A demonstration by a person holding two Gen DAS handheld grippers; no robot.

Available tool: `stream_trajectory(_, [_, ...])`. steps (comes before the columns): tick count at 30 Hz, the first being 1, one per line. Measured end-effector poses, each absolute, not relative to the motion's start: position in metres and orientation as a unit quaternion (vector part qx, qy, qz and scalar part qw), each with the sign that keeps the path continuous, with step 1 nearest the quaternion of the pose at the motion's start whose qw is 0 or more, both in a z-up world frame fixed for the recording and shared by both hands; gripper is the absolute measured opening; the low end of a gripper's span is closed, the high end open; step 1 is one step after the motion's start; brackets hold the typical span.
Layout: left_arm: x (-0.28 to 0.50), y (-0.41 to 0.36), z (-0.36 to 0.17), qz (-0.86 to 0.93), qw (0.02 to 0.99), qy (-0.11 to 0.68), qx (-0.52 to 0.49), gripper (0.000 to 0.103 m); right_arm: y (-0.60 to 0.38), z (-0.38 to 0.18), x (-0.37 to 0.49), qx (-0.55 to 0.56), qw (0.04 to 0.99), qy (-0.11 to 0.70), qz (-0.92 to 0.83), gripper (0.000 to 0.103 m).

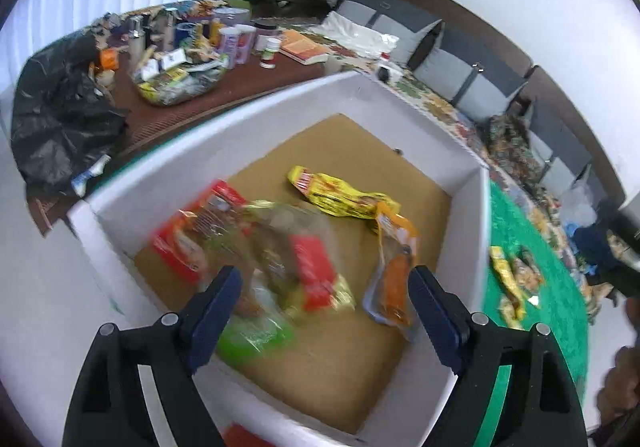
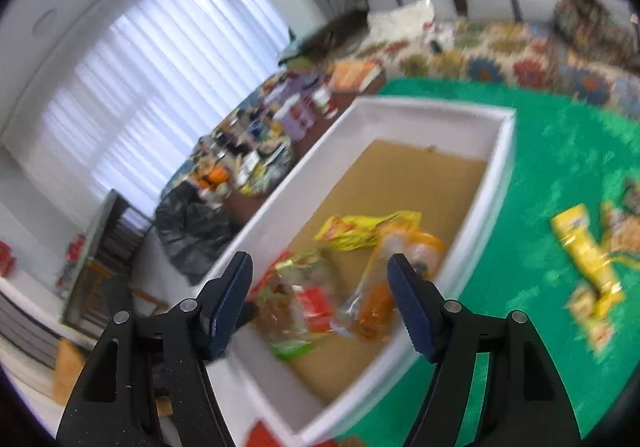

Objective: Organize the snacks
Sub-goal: 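Carry both packets into the white box and open both tools, then move both tools back over the remaining snack packets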

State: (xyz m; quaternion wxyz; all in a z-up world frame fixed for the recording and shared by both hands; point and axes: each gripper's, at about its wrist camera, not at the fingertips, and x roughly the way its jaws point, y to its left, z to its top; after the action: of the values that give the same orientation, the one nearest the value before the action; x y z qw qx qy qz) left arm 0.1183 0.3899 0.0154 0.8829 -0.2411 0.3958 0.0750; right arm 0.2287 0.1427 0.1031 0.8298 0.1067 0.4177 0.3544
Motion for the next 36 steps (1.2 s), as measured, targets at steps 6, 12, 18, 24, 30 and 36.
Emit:
stream_trajectory(6, [0.131,0.295,0.026,-0.019,0.891,0.395,-0.223,0.096,0.043,0.064,0.196,0.019,0.897,0.383,0.219,0.075])
stream_trajectory(12, [0.150,0.159,-0.002,-0.126,0.876,0.442,-0.146,0.101,-0.108,-0.029,0.170,-0.018,0.898,0.438,0.029,0.075])
stream_trajectory(18, [0.185,0.083,-0.069,-0.104,0.869,0.478,-0.074,0.101,-0.225,-0.063,0.141,-0.013,0.894,0.440,-0.079,0.075])
stream_trajectory(24, [0.220,0.064,-0.100,-0.073,0.878,0.473,-0.012,0.101,-0.269,-0.070,0.137,0.028,0.896,0.437,-0.080,0.078])
stream_trajectory(30, [0.226,0.066,-0.111,-0.075,0.884,0.461,0.024,0.101,-0.270,-0.073,0.139,0.041,0.893,0.442,-0.070,0.085])
stream_trajectory(36, [0.230,0.062,-0.113,-0.065,0.886,0.459,0.026,0.103,-0.267,-0.073,0.133,0.039,0.894,0.442,-0.071,0.086])
